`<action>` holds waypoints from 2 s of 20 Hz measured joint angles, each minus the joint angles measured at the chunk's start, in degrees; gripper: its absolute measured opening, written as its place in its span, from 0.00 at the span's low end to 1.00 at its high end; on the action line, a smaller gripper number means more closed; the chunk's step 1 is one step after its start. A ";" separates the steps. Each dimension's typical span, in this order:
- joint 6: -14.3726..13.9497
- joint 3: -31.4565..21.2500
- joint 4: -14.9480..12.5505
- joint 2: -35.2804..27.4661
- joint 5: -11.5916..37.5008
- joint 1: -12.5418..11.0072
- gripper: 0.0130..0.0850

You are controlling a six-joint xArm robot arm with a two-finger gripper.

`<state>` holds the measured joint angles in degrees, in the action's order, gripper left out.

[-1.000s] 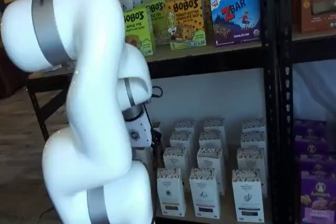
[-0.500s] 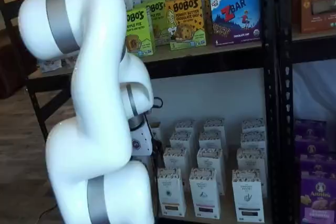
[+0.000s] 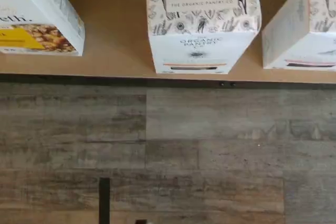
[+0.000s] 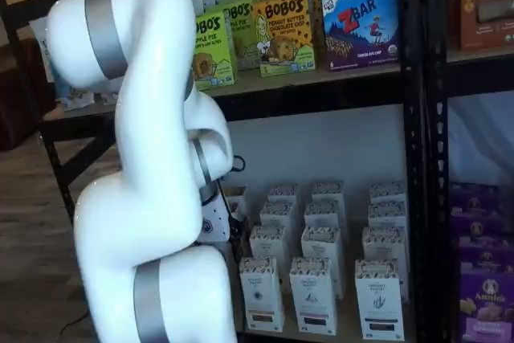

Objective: Pick up the white box with a yellow strip in the middle, on the bottom shelf, the fourth box from the left

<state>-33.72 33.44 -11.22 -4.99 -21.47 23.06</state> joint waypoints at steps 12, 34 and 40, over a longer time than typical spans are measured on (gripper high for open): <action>0.49 5.29 -0.95 -8.33 1.70 -1.56 1.00; 2.49 18.05 -3.85 -25.71 8.65 -6.60 1.00; 4.82 22.05 -1.36 -28.98 7.84 -6.47 1.00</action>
<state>-28.89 55.49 -12.57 -33.98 -13.63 16.59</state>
